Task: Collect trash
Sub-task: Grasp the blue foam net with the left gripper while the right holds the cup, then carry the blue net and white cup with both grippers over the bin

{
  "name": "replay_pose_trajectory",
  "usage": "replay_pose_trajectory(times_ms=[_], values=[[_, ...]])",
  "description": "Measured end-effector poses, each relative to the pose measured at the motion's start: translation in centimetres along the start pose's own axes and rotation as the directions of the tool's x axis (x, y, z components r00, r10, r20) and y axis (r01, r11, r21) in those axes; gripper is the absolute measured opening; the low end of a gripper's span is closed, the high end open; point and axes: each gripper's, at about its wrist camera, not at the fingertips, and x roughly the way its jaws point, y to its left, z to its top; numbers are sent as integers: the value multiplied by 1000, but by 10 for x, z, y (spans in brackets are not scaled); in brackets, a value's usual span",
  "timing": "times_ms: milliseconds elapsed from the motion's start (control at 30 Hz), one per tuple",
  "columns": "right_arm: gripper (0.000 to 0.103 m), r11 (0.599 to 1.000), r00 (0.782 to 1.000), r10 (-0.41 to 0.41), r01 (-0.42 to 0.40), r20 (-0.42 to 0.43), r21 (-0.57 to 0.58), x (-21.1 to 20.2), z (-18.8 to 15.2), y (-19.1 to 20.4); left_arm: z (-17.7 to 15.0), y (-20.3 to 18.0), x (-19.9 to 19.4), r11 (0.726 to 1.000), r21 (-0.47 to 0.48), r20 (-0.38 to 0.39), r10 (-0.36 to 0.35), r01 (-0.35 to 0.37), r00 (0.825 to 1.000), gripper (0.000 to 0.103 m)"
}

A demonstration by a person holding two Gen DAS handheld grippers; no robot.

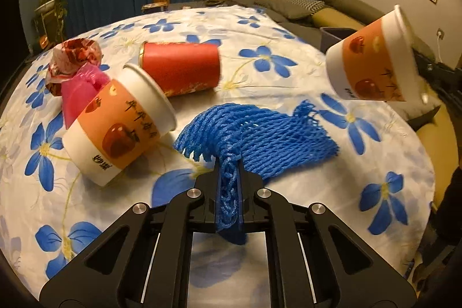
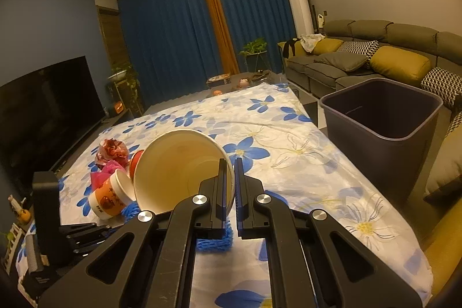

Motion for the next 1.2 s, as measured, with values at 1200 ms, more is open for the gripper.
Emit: replay_pose_trajectory(times_ms=[1200], values=[[6,961,948,-269,254,167,109,-25,53,-127,132,-132,-2,984,133,237,-145,115,961,7]])
